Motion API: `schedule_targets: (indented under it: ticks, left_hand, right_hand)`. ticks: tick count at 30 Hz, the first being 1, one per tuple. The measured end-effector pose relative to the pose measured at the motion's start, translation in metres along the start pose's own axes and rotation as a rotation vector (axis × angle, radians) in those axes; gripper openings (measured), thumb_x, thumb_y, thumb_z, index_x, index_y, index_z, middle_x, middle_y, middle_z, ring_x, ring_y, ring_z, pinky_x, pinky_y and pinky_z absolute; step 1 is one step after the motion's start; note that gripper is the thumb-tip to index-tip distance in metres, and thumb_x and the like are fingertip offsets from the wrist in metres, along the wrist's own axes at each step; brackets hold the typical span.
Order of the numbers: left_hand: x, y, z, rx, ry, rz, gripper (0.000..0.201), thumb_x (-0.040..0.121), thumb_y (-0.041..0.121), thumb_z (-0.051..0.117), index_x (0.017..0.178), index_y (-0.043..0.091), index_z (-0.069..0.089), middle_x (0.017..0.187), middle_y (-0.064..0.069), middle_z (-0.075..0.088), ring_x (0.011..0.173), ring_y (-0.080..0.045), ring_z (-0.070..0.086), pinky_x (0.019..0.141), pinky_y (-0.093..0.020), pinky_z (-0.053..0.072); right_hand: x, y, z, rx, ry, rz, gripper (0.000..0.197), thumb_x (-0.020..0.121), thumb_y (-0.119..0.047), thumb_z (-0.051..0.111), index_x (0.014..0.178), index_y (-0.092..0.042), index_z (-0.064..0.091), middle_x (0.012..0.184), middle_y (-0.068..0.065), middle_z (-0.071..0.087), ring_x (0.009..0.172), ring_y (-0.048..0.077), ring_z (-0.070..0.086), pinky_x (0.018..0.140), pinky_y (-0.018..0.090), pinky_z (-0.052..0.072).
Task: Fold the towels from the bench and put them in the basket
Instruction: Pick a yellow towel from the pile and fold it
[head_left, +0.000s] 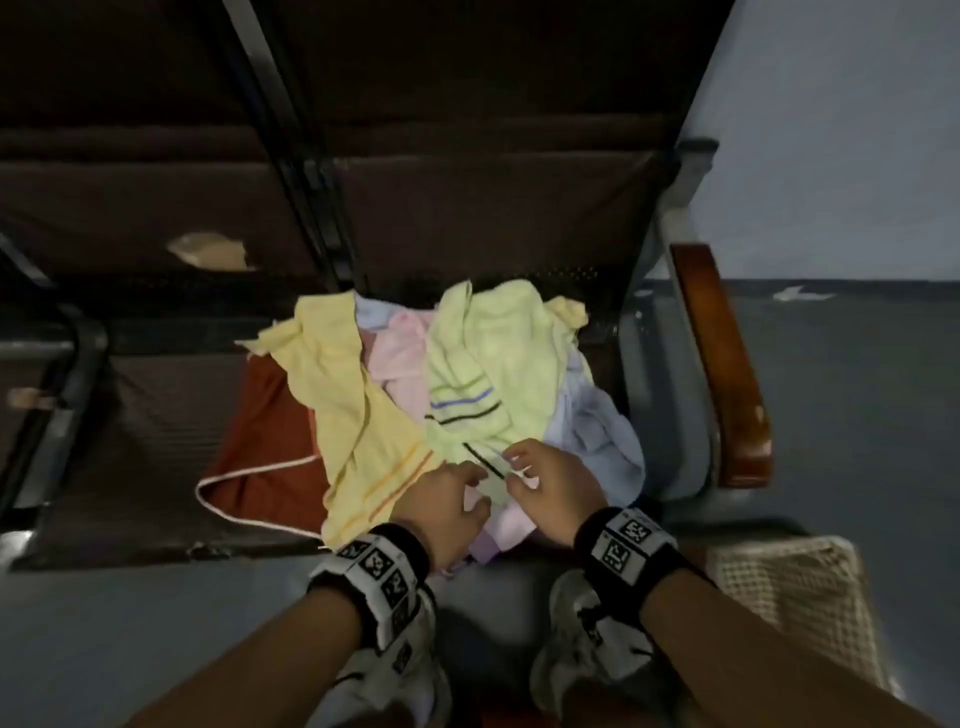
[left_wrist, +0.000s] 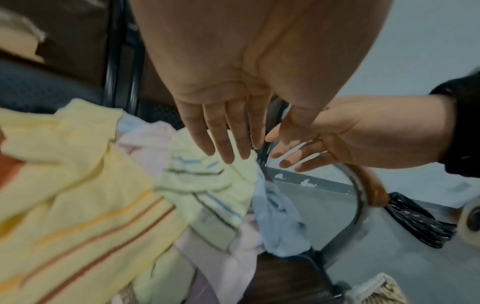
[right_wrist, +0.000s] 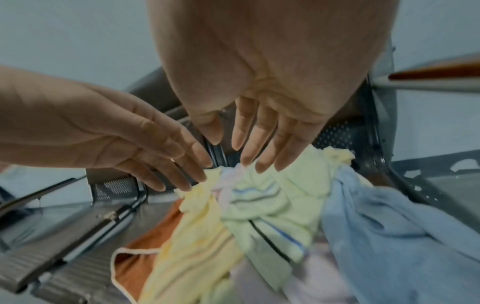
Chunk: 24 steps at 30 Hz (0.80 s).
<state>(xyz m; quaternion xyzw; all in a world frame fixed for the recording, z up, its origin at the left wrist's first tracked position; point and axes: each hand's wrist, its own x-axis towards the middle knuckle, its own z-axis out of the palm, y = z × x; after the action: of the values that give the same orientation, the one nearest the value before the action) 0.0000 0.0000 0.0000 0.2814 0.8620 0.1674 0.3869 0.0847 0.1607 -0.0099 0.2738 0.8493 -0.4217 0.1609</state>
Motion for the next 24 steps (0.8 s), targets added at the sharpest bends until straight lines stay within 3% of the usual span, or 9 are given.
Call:
schedule_targets:
  ticks: [6, 10, 12, 14, 17, 21, 24]
  left_hand:
    - [0.098, -0.075, 0.075, -0.008, 0.192, 0.075, 0.050, 0.088, 0.026, 0.061, 0.137, 0.022, 0.054, 0.136, -0.007, 0.056, 0.123, -0.028, 0.052, 0.099, -0.031, 0.043]
    - [0.160, -0.105, 0.086, 0.125, 0.470, 0.253, 0.073, 0.076, 0.023, 0.070, 0.145, 0.014, 0.047, 0.144, -0.016, 0.046, 0.128, -0.037, 0.046, 0.105, -0.043, 0.042]
    - [0.182, -0.109, 0.089, 0.214, 0.560, 0.332, 0.081, 0.074, 0.028, 0.070, 0.149, 0.016, 0.042, 0.142, -0.016, 0.047, 0.126, -0.038, 0.047, 0.101, -0.045, 0.043]
    - [0.197, -0.110, 0.090, 0.304, 0.600, 0.331, 0.085, 0.076, 0.037, 0.068, 0.153, 0.023, 0.034, 0.134, -0.011, 0.051, 0.119, -0.036, 0.049, 0.093, -0.044, 0.041]
    - [0.213, -0.108, 0.087, 0.398, 0.632, 0.286, 0.068, 0.079, 0.045, 0.067, 0.142, 0.029, 0.045, 0.119, -0.005, 0.059, 0.108, -0.034, 0.055, 0.084, -0.041, 0.037]
    - [0.213, -0.106, 0.077, 0.302, 0.677, 0.333, 0.031, 0.086, 0.041, 0.068, 0.110, 0.022, 0.067, 0.104, -0.004, 0.070, 0.098, -0.033, 0.062, 0.073, -0.035, 0.042]
    - [0.188, -0.097, 0.080, 0.202, 0.734, 0.415, 0.024, 0.090, 0.026, 0.063, 0.112, 0.016, 0.064, 0.104, -0.007, 0.069, 0.098, -0.031, 0.061, 0.072, -0.032, 0.040]
  right_hand:
    - [0.087, 0.091, 0.061, -0.070, 0.150, -0.092, 0.038, 0.090, -0.028, 0.067, 0.126, -0.021, 0.062, 0.121, 0.001, 0.063, 0.105, 0.018, 0.063, 0.092, 0.031, 0.049]
    - [0.138, 0.128, 0.078, -0.117, 0.266, -0.249, 0.056, 0.084, -0.027, 0.071, 0.137, -0.022, 0.053, 0.123, 0.002, 0.056, 0.101, 0.017, 0.063, 0.079, 0.018, 0.041]
    - [0.157, 0.135, 0.082, -0.158, 0.274, -0.301, 0.066, 0.084, -0.028, 0.071, 0.144, -0.026, 0.044, 0.121, 0.001, 0.055, 0.093, 0.017, 0.062, 0.079, 0.027, 0.047]
    - [0.172, 0.137, 0.084, -0.206, 0.306, -0.313, 0.073, 0.082, -0.027, 0.070, 0.148, -0.028, 0.040, 0.107, -0.004, 0.059, 0.085, 0.015, 0.059, 0.077, 0.031, 0.048]
    - [0.187, 0.131, 0.078, -0.298, 0.375, -0.331, 0.061, 0.082, -0.029, 0.063, 0.142, -0.022, 0.050, 0.077, -0.013, 0.060, 0.081, 0.015, 0.061, 0.071, 0.027, 0.042]
    - [0.185, 0.127, 0.065, -0.276, 0.343, -0.315, 0.045, 0.086, -0.029, 0.064, 0.130, -0.021, 0.061, 0.084, -0.008, 0.072, 0.087, 0.014, 0.066, 0.079, 0.025, 0.045]
    - [0.167, 0.128, 0.063, -0.276, 0.356, -0.343, 0.044, 0.086, -0.028, 0.064, 0.129, -0.022, 0.060, 0.085, -0.009, 0.067, 0.082, 0.013, 0.062, 0.074, 0.024, 0.043]
